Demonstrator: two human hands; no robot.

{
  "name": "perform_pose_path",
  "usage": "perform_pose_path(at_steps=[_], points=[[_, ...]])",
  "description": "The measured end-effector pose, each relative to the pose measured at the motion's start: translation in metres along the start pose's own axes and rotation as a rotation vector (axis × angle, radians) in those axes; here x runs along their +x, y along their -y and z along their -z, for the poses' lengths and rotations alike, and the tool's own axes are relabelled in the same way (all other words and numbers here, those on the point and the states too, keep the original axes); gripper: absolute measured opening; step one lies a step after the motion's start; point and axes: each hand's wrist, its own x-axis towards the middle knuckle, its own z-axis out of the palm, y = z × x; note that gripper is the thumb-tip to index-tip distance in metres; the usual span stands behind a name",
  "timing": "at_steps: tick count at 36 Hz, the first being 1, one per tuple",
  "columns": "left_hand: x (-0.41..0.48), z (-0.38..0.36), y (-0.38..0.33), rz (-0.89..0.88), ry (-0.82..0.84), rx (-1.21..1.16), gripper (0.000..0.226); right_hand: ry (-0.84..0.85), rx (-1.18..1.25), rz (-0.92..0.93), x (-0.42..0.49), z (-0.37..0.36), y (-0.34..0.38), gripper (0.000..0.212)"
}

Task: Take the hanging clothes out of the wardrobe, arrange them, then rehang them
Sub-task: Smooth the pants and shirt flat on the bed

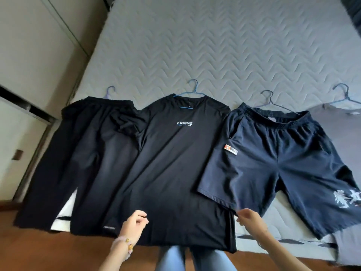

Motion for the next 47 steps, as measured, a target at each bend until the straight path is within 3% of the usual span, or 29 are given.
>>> perform_pose_path(at_steps=[9, 14, 18, 22, 30, 37, 47], points=[[-0.058, -0.02, 0.037, 0.076, -0.003, -0.181, 0.024, 0.182, 0.128, -0.048, -0.013, -0.024, -0.016, 0.013], [-0.067, -0.005, 0.084, 0.173, -0.129, -0.349, 0.024, 0.298, 0.015, -0.009, -0.013, -0.06, 0.02, 0.021], [-0.065, 0.015, 0.133, 0.254, -0.215, -0.476, 0.03, 0.266, -0.043, 0.081, -0.017, -0.093, 0.071, 0.009], [-0.055, 0.043, 0.184, 0.346, -0.178, -0.442, 0.038, 0.284, -0.087, 0.206, -0.035, -0.127, 0.139, 0.011], [0.007, 0.131, 0.246, 0.228, -0.121, -0.239, 0.061, 0.17, -0.062, 0.226, -0.044, -0.208, 0.217, 0.013], [0.046, 0.239, 0.241, 0.17, -0.055, -0.265, 0.027, 0.155, -0.03, 0.102, -0.074, -0.282, 0.226, 0.018], [0.143, 0.322, 0.181, 0.085, 0.033, -0.212, 0.024, 0.111, -0.006, -0.051, -0.084, -0.339, 0.226, 0.018]])
